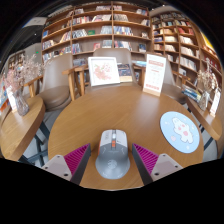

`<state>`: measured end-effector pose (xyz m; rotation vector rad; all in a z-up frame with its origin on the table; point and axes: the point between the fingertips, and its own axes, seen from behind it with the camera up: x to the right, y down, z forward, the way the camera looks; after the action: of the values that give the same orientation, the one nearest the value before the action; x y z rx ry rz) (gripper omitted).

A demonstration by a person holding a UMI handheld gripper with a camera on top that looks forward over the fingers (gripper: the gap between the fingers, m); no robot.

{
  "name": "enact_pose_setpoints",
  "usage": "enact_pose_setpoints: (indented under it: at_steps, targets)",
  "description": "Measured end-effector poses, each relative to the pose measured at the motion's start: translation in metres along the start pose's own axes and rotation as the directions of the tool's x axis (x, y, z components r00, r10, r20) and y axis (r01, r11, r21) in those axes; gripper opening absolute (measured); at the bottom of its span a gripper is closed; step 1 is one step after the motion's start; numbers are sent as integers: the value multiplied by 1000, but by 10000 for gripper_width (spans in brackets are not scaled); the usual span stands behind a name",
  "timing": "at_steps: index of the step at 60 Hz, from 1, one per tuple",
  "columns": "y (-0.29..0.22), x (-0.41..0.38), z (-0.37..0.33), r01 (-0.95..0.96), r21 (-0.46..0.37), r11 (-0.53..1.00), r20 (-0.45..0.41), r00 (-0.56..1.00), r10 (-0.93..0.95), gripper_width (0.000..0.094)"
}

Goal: Arrange mouse

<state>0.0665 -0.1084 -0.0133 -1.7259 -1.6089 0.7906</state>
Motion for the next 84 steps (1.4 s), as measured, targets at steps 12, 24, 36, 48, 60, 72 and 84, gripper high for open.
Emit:
enact_pose_setpoints:
  at_steps: [12,24,36,48,60,72,84]
  targets:
    - [-2,-2,6,10,-4,1000,1,1000,-10,848]
    - [-5,-3,11,8,-7,1000,2,1000,-7,836]
    - [-7,0,9,37,-20,999,8,999,-36,429]
    - [-56,27,-26,-5,42,999,88,996,2,432]
    - [-125,155,-35,25,143,989,-35,999,-20,432]
    - [-97,254,11,-9,70,997,-96,995,16,431]
    - [-44,268,53,-46,-22,999,-63,997,44,442]
